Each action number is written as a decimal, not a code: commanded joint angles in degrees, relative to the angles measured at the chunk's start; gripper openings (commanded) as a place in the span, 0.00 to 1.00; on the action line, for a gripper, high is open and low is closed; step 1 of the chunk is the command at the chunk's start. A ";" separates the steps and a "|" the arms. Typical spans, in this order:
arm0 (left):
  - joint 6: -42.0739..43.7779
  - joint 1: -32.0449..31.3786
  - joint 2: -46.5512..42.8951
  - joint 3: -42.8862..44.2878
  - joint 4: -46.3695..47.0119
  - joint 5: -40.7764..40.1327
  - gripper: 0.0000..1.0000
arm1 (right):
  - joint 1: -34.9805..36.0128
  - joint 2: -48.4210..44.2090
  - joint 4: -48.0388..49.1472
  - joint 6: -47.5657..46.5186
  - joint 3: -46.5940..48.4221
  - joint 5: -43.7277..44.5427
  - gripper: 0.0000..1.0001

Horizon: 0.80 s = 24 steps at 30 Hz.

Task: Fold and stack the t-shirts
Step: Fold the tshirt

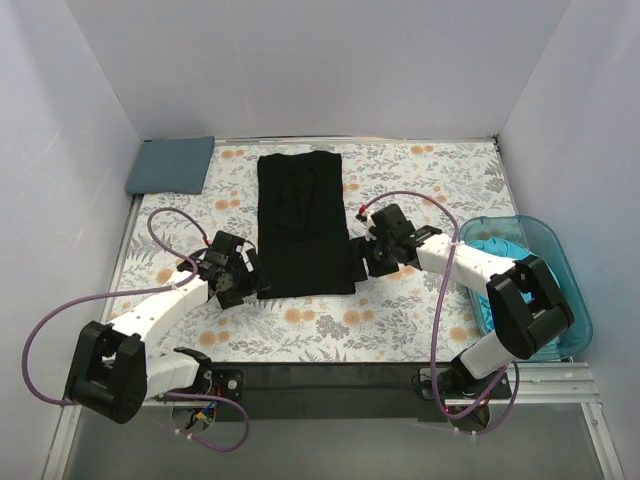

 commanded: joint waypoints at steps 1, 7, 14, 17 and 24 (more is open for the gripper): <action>-0.82 -1.15 2.36 2.48 -1.03 -5.98 0.73 | 2.97 -1.98 -3.12 2.25 -1.14 6.85 0.60; -0.99 -3.53 6.84 4.77 -0.41 -8.70 0.66 | 6.05 -1.11 -3.56 4.27 -1.14 8.96 0.64; -1.43 -6.60 10.97 5.91 -0.32 -11.43 0.57 | 7.81 -0.05 -3.91 5.32 0.79 10.72 0.64; -1.96 -7.75 12.56 5.48 -0.41 -12.22 0.54 | 8.43 0.65 -4.09 5.76 1.58 10.72 0.64; -2.49 -9.94 17.21 5.30 -0.32 -14.94 0.48 | 9.83 1.97 -4.26 6.29 2.46 12.83 0.64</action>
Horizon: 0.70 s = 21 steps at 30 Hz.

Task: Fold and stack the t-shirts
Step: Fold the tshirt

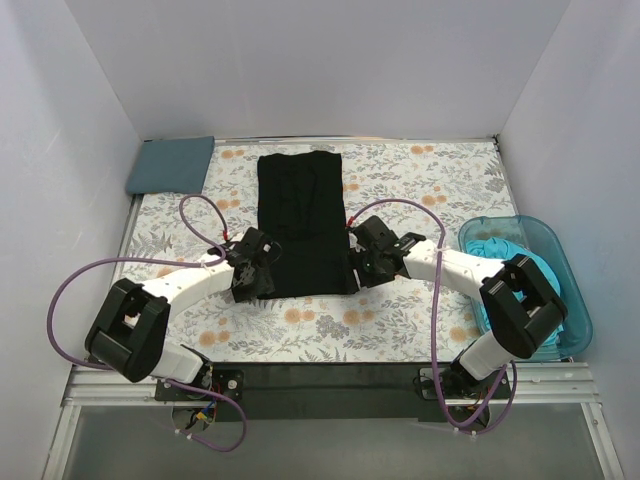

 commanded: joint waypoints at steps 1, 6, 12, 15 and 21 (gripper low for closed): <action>-0.87 -1.33 3.73 -0.21 0.42 -2.84 0.48 | 0.89 0.92 -0.39 1.35 2.40 1.90 0.64; -1.83 -2.21 5.93 -1.09 0.77 -1.61 0.43 | 1.51 1.54 -0.40 2.50 2.92 3.13 0.63; -2.45 -2.74 7.86 -2.58 1.65 -0.29 0.30 | 2.30 2.33 -0.40 4.08 3.89 5.41 0.63; -2.80 -2.74 7.78 -3.11 1.83 0.50 0.19 | 2.48 2.77 -0.39 4.78 4.07 6.38 0.63; -2.80 -2.92 6.73 -3.37 1.83 1.20 0.02 | 3.18 4.70 -0.48 4.78 5.47 6.91 0.61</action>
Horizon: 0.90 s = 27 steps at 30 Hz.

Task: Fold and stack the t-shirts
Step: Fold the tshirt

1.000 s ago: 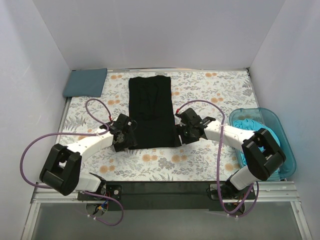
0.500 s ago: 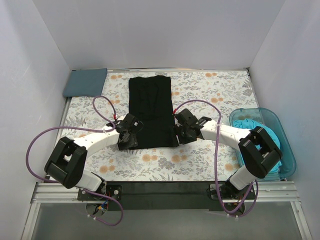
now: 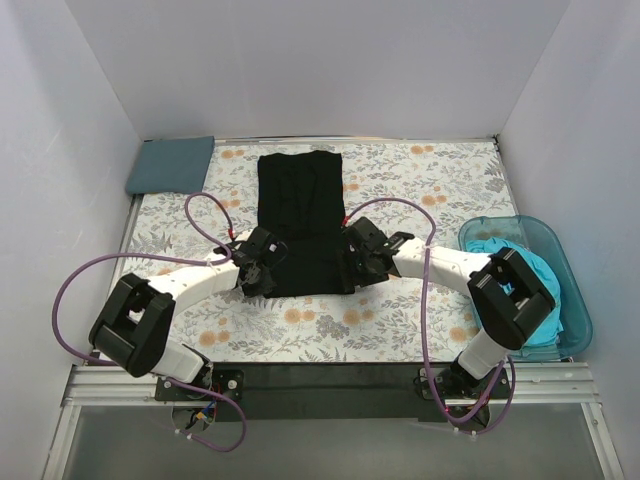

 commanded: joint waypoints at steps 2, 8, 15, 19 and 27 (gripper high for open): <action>-0.79 -0.56 3.60 -4.68 -0.93 2.03 0.00 | 0.89 1.53 0.06 0.87 3.16 1.95 0.60; -0.97 -0.56 2.46 -5.30 -1.02 2.30 0.00 | 1.68 3.37 -0.02 1.31 3.34 2.83 0.57; -1.14 -0.56 1.05 -5.39 -1.28 3.18 0.00 | 2.47 5.92 -0.99 2.36 3.42 5.03 0.53; -1.41 -0.56 0.43 -5.56 -1.45 4.67 0.00 | 2.91 7.86 -3.88 3.06 4.83 5.29 0.52; -1.85 -0.56 -1.41 -5.30 -2.25 5.90 0.00 | 3.70 10.15 -7.93 6.84 3.70 2.22 0.50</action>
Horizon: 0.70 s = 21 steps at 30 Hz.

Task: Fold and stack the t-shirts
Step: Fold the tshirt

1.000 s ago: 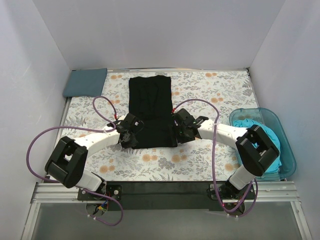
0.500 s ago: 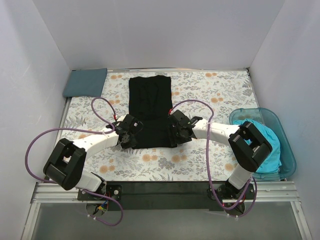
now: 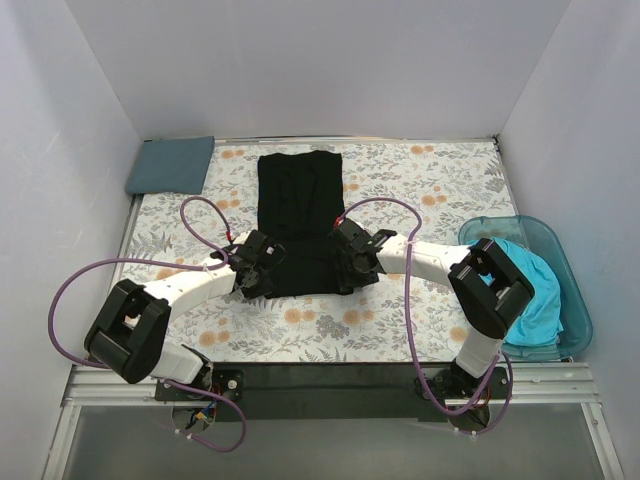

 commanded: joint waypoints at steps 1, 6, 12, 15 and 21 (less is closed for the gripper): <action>-0.86 -0.58 1.21 -3.01 -4.45 4.44 0.00 | 0.68 3.37 -4.24 3.72 -2.23 -3.33 0.49; -0.95 -0.49 1.30 -3.36 -4.37 4.88 0.00 | 0.60 4.07 -4.68 4.25 -2.77 -4.48 0.35; -0.78 -0.49 0.42 -3.27 -5.07 4.35 0.00 | 0.33 3.99 -4.77 4.25 -3.20 -4.31 0.08; -0.43 -0.58 -0.46 -2.22 -6.82 3.74 0.00 | 0.24 2.23 -4.77 3.55 -3.64 -3.43 0.01; 2.21 -0.58 -3.62 1.21 -13.22 6.01 0.00 | 0.24 -1.46 -8.80 -0.14 -2.77 -4.31 0.01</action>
